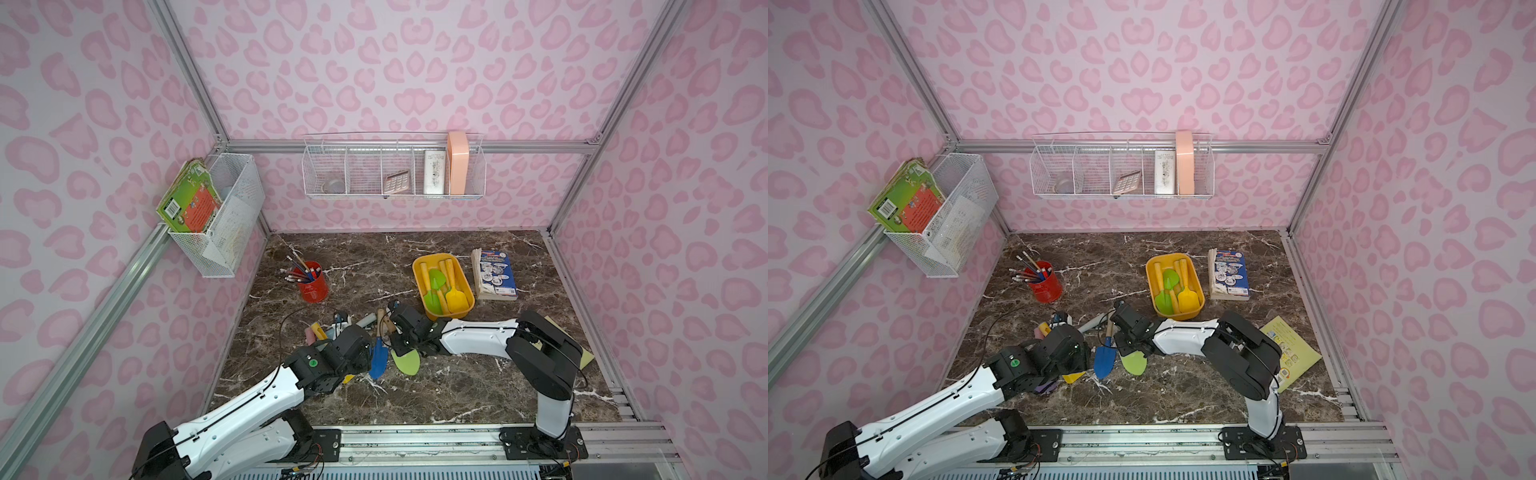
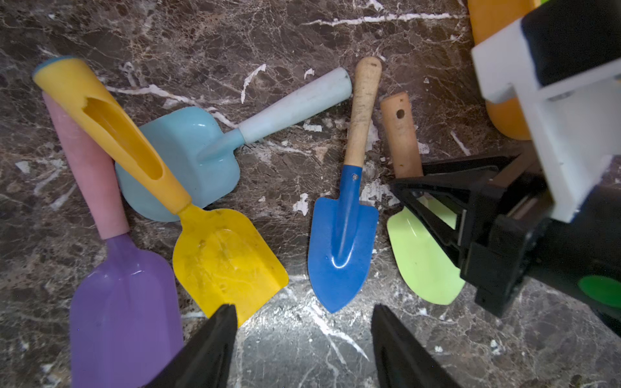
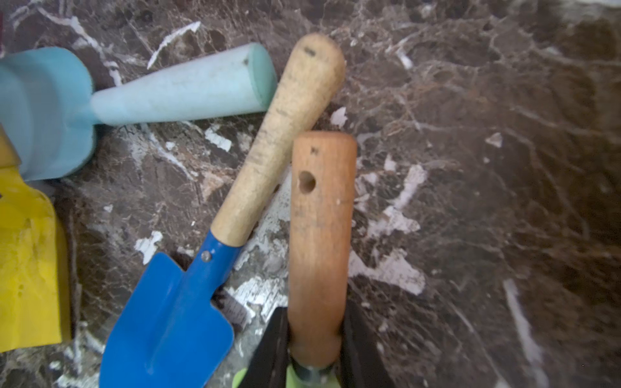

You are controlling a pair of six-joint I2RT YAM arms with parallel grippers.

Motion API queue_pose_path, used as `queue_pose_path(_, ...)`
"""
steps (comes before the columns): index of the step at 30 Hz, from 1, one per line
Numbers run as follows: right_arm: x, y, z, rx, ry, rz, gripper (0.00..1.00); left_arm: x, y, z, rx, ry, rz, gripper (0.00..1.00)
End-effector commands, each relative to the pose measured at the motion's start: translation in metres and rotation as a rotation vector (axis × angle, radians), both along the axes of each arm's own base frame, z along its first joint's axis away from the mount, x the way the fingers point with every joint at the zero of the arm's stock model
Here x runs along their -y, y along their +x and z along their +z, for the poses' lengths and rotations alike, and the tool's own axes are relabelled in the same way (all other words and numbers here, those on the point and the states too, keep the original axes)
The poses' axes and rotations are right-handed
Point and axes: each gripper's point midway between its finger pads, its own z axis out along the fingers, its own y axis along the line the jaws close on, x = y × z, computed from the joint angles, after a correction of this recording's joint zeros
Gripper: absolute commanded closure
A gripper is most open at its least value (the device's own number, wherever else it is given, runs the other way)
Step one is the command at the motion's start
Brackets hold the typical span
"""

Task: Put the shovel into the storage box
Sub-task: Pick up the shovel from the center of the board, then place the shovel in the storage box.

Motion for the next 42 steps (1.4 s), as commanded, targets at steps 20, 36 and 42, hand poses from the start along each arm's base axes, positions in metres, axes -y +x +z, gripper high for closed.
queue_pose_path(20, 0.032, 0.026, 0.081, 0.145, 0.03, -0.052, 0.84, 0.063, 0.018, 0.012, -0.027, -0.146, -0.143, 0.32)
queue_pose_path(36, 0.106, 0.103, 0.127, 0.252, 0.001, -0.225, 0.84, 0.136, 0.042, 0.03, -0.01, -0.237, -0.301, 0.32)
queue_pose_path(42, 0.129, 0.144, 0.133, 0.286, -0.019, -0.281, 0.84, 0.139, 0.041, 0.026, -0.021, -0.235, -0.304, 0.32)
